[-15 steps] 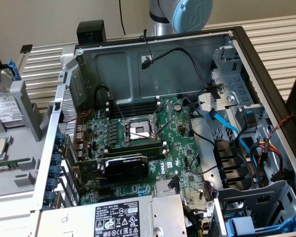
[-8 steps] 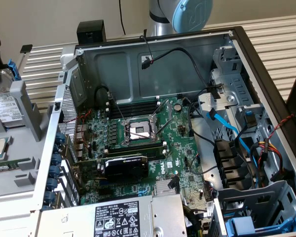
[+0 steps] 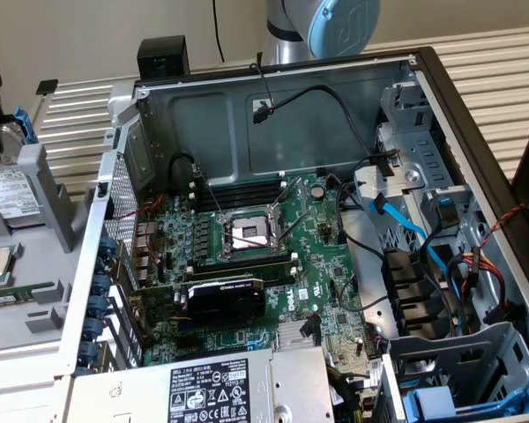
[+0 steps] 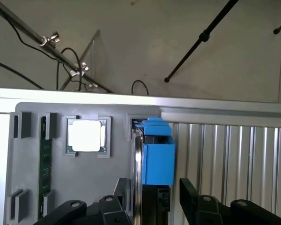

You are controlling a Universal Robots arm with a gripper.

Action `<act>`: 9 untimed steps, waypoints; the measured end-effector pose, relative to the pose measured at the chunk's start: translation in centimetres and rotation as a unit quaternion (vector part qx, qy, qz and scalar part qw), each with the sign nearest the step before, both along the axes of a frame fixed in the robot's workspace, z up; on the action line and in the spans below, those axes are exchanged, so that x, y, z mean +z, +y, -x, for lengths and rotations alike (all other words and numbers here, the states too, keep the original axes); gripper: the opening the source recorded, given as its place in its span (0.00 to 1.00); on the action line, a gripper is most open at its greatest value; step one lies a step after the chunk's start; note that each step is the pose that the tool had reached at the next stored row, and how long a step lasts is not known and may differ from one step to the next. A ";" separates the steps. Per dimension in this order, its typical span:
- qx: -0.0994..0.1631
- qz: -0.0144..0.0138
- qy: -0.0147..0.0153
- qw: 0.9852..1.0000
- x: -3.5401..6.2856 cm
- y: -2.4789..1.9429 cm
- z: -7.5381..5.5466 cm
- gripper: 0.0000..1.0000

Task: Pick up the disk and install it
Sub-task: 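Pick up the disk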

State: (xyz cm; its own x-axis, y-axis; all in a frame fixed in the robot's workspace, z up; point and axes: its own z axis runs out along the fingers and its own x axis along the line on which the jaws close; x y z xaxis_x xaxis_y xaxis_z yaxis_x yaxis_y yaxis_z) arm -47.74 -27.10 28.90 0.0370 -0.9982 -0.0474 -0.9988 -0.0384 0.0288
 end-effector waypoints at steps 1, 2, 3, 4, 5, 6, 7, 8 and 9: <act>0.000 0.000 0.000 1.000 -0.01 0.00 0.0 0.56; 0.000 0.000 0.000 1.000 -0.04 0.00 0.0 0.56; 0.000 0.000 0.000 1.000 -0.09 0.00 0.0 0.56; 0.000 0.000 0.000 1.000 -0.14 0.00 0.0 0.56; 0.000 0.000 0.000 1.000 -0.17 -0.01 0.0 0.56; 0.000 0.000 0.000 1.000 -0.21 -0.01 0.0 0.56; 0.000 0.000 0.000 1.000 -0.22 -0.01 0.0 0.56; 0.000 0.000 0.000 1.000 -0.22 0.00 0.0 0.55; 0.000 0.000 0.000 1.000 -0.23 0.00 0.0 0.48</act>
